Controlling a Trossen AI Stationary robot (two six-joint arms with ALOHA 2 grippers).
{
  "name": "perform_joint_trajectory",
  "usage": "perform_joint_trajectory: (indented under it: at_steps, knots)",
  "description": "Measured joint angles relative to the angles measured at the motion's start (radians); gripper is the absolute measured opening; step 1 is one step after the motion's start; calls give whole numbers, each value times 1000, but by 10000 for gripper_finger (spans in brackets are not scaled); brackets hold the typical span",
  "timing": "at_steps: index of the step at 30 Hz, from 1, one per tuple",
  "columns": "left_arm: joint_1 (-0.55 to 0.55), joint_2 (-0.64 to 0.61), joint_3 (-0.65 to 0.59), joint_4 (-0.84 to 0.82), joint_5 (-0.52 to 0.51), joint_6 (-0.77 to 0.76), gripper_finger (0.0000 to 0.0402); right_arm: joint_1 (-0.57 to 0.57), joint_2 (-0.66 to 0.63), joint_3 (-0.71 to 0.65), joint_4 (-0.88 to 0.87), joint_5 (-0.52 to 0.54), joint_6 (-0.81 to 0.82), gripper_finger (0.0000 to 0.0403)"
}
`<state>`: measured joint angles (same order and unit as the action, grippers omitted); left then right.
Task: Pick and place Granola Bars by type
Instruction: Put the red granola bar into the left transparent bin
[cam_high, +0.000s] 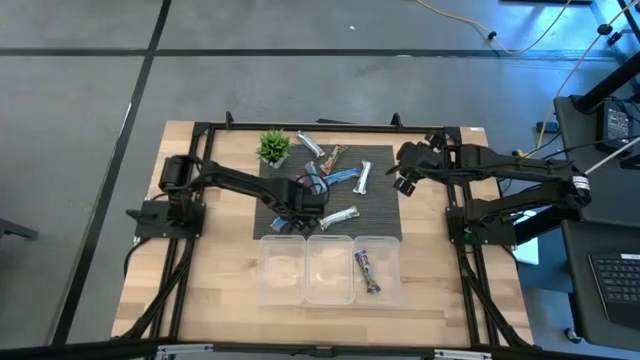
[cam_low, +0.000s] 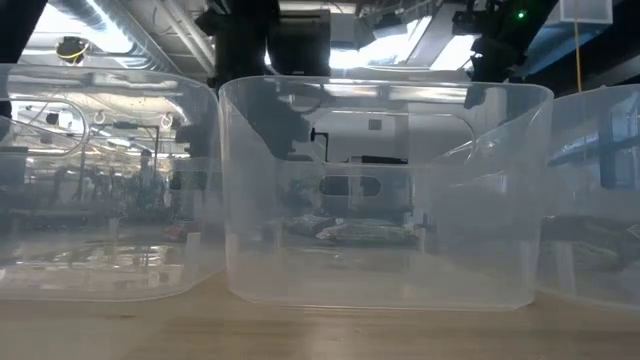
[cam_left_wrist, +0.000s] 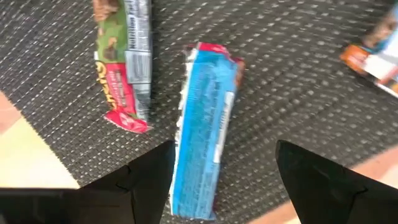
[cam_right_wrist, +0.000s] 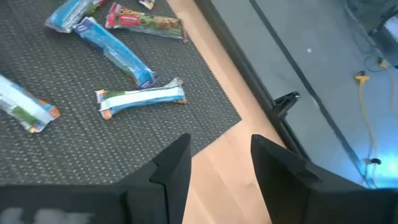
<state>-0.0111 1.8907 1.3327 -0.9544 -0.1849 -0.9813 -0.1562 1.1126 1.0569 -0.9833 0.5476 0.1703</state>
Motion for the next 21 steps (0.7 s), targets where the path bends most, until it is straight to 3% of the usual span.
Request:
perform_joint_trajectory:
  at_steps: [21]
  knots:
    - [93, 27, 0, 18, 45, 1, 229, 0, 0, 0, 0, -66, 4, 168]
